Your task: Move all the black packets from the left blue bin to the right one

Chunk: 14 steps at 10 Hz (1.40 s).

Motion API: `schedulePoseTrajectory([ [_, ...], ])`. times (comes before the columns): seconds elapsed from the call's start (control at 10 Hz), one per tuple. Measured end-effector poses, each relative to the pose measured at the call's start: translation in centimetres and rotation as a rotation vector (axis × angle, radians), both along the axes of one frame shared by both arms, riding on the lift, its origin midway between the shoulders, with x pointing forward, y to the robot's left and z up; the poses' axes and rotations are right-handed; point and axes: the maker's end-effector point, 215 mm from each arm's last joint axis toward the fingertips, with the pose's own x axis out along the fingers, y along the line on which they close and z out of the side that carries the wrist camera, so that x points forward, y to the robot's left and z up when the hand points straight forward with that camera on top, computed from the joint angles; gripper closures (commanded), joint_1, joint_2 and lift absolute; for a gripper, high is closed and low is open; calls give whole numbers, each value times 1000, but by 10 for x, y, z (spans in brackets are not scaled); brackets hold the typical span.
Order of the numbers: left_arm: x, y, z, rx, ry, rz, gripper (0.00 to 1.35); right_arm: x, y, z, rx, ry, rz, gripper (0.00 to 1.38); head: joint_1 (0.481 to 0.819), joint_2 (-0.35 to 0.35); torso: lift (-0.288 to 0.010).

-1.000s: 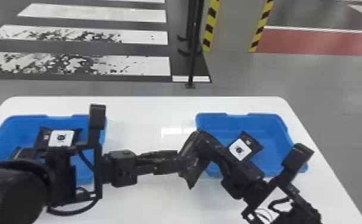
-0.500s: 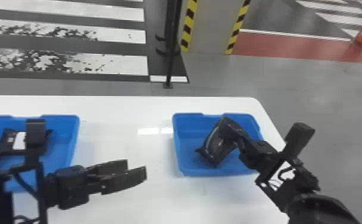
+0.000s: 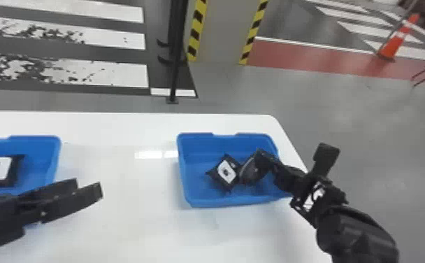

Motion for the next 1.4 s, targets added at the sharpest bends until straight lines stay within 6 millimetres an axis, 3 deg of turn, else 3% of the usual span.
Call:
schedulePoseTrajectory([
  [0.1,0,3,0,3,0,7,190,1,-3,5,-15,-16,-11,124,695,-281,-139],
  [0.3,1,10,-2,12,-3,23,183,-18,-5,46,-113,-96,-57,125,695,-285,-139],
  [0.6,15,48,-4,64,-24,106,177,-72,26,90,-187,-202,-45,130,695,-229,-139],
  [0.8,32,102,-8,164,-41,218,163,-106,55,107,-200,-266,-29,130,695,-127,-139],
  [1.0,53,172,-8,311,-45,354,160,-140,86,124,-206,-298,-5,130,695,13,-139],
  [1.2,72,223,-10,412,-15,451,162,-167,117,122,-162,-276,42,133,695,111,-139],
  [1.4,90,269,-25,472,50,540,162,-178,139,116,-109,-258,70,133,695,188,-139],
])
